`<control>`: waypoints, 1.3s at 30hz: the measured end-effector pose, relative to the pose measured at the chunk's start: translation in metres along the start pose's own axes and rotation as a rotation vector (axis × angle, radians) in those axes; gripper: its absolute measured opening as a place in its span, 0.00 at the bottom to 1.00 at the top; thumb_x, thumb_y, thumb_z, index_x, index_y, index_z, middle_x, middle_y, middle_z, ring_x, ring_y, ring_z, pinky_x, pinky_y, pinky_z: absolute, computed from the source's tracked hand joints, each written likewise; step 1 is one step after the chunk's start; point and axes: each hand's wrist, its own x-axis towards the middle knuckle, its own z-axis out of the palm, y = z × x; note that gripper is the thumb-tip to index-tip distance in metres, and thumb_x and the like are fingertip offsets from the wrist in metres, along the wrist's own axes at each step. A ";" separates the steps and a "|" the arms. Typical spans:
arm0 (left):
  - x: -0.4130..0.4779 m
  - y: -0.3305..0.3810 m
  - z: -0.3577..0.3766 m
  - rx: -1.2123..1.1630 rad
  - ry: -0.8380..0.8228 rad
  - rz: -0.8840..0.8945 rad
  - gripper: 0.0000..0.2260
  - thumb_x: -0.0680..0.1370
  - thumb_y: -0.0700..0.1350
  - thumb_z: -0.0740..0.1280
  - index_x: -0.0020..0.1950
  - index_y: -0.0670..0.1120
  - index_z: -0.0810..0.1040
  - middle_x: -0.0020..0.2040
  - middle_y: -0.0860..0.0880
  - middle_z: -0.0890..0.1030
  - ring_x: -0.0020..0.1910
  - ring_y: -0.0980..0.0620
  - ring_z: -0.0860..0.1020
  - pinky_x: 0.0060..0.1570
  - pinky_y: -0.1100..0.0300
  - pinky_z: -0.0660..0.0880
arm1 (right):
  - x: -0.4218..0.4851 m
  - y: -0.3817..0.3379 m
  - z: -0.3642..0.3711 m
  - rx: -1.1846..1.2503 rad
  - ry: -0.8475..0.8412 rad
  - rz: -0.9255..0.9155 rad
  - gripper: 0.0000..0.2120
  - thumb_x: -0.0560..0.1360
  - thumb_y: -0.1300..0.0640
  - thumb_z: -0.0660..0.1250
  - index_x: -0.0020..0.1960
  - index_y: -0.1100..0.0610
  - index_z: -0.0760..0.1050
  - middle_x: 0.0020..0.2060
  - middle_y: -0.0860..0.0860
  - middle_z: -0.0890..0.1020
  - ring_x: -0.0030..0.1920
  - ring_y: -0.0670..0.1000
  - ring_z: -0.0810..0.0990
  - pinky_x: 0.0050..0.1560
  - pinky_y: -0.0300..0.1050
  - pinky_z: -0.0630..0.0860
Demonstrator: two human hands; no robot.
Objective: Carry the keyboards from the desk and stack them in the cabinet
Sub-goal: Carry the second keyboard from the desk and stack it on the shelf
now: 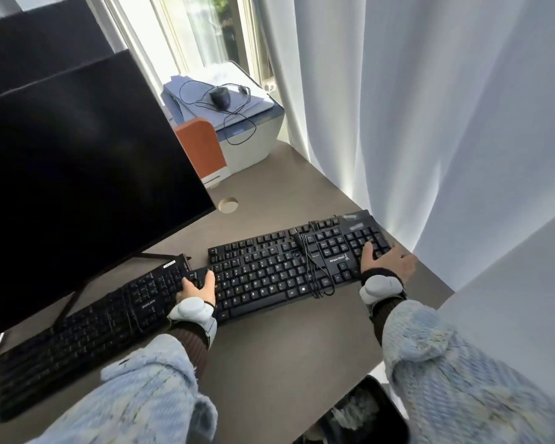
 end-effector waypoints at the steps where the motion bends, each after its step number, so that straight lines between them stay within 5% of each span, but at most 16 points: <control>1: 0.005 0.007 0.002 0.007 -0.006 0.004 0.34 0.77 0.62 0.57 0.77 0.42 0.58 0.72 0.36 0.68 0.72 0.38 0.67 0.72 0.47 0.58 | 0.006 -0.004 0.002 -0.001 0.008 0.003 0.32 0.75 0.43 0.61 0.71 0.64 0.64 0.64 0.65 0.69 0.67 0.63 0.67 0.69 0.52 0.62; 15: 0.045 0.054 0.045 0.050 0.006 0.126 0.37 0.75 0.59 0.63 0.77 0.40 0.56 0.73 0.35 0.64 0.73 0.35 0.61 0.72 0.45 0.58 | 0.046 -0.010 0.038 -0.115 0.011 0.071 0.35 0.75 0.40 0.61 0.69 0.67 0.63 0.62 0.66 0.69 0.65 0.63 0.67 0.65 0.52 0.64; 25: 0.044 0.056 0.054 -0.112 -0.021 0.067 0.34 0.78 0.52 0.63 0.78 0.40 0.52 0.72 0.32 0.64 0.73 0.37 0.62 0.71 0.48 0.57 | 0.068 -0.015 0.046 0.049 -0.063 0.023 0.25 0.75 0.42 0.60 0.69 0.52 0.68 0.59 0.63 0.76 0.63 0.63 0.73 0.61 0.53 0.71; 39: 0.038 0.058 0.043 -0.301 0.020 0.010 0.31 0.77 0.52 0.63 0.77 0.46 0.58 0.72 0.37 0.67 0.71 0.39 0.67 0.70 0.52 0.60 | 0.060 -0.009 0.052 0.058 -0.074 0.088 0.24 0.79 0.46 0.54 0.75 0.44 0.59 0.60 0.66 0.75 0.64 0.66 0.71 0.65 0.54 0.68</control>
